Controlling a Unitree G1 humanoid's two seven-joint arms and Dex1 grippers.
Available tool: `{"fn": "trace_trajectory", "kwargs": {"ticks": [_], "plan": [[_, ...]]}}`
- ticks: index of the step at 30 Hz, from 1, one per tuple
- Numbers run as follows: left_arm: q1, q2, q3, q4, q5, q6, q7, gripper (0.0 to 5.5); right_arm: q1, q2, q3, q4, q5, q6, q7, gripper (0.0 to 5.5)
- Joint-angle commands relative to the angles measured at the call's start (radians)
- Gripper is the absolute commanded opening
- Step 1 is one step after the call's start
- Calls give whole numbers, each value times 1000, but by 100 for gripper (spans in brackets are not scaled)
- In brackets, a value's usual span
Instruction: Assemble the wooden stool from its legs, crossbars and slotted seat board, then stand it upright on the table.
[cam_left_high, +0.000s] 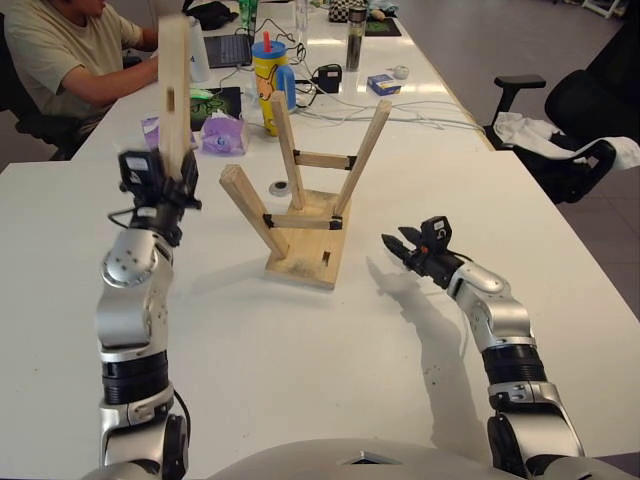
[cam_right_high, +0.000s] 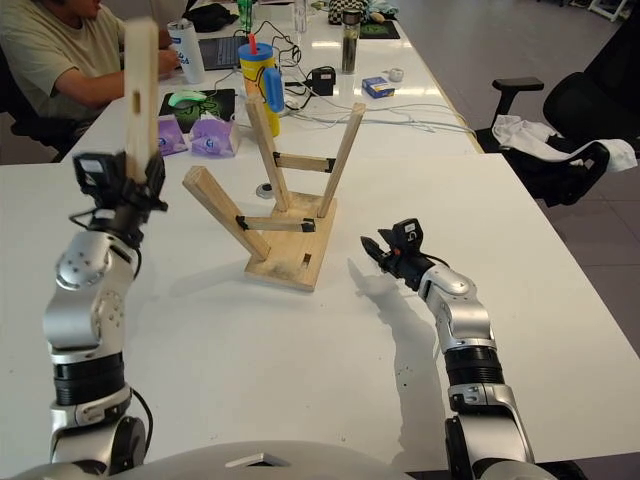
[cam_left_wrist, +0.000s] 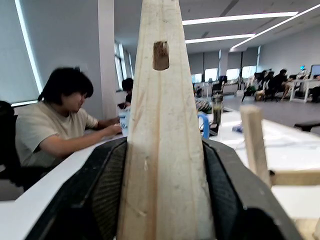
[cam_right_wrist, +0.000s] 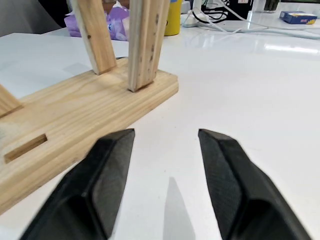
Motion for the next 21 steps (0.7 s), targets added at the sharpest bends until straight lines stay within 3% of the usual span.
{"fn": "trace_trajectory", "kwargs": {"ticks": [1,7,12,16,21], "plan": [[-127,17,-28,-89,-214,74,-150,209,-83,-32,-72,-31,112,117,44,279],[-123,-47,-74,-137,-620,278,-269,209,-170,-78,-175,-181,400,392,146,371],[-76,-26,-139,-118,-794,401,-363,209,-185,-235,-258,-276,730,734,334,445],[-40,-4,-177,-81,-848,455,-430,209,-212,-332,-315,-240,911,902,454,452],[-16,31,-205,-63,-897,512,-486,209,-248,-358,-335,-219,1019,987,464,452]]}}
